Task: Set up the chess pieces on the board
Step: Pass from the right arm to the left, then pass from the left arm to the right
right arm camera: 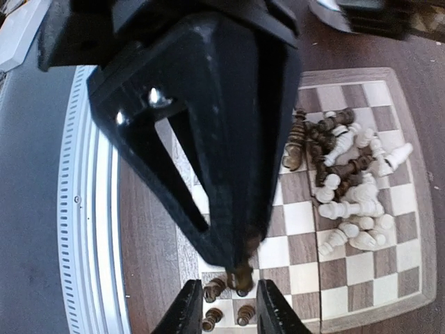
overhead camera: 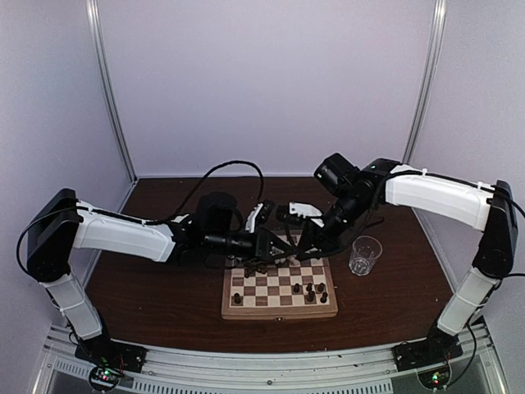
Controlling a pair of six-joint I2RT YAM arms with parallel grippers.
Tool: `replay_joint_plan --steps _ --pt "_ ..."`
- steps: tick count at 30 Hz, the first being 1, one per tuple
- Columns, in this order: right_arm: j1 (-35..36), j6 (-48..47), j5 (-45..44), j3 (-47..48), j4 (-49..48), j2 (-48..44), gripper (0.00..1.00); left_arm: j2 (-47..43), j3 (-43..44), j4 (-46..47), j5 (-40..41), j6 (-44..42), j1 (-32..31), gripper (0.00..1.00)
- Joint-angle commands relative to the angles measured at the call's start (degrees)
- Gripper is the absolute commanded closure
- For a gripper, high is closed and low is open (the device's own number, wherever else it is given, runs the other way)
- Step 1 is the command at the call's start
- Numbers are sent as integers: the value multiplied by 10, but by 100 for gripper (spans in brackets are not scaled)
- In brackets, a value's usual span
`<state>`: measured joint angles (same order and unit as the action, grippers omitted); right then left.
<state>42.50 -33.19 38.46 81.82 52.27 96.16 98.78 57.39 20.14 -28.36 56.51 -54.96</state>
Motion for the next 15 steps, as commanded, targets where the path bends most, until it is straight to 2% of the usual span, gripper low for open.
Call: replay_joint_plan --steps 1,5,10,15 --pt "-59 37 16 1 -27 -88 69 -45 -16 102 -3 14 21 95" --pt "-118 97 124 -8 -74 -130 68 -46 -14 196 -6 49 23 95" --pt "-125 165 229 1 -121 -118 65 7 -13 413 -13 176 29 95" --pt "-110 178 225 14 -129 -100 61 62 -4 533 -1 266 35 95"
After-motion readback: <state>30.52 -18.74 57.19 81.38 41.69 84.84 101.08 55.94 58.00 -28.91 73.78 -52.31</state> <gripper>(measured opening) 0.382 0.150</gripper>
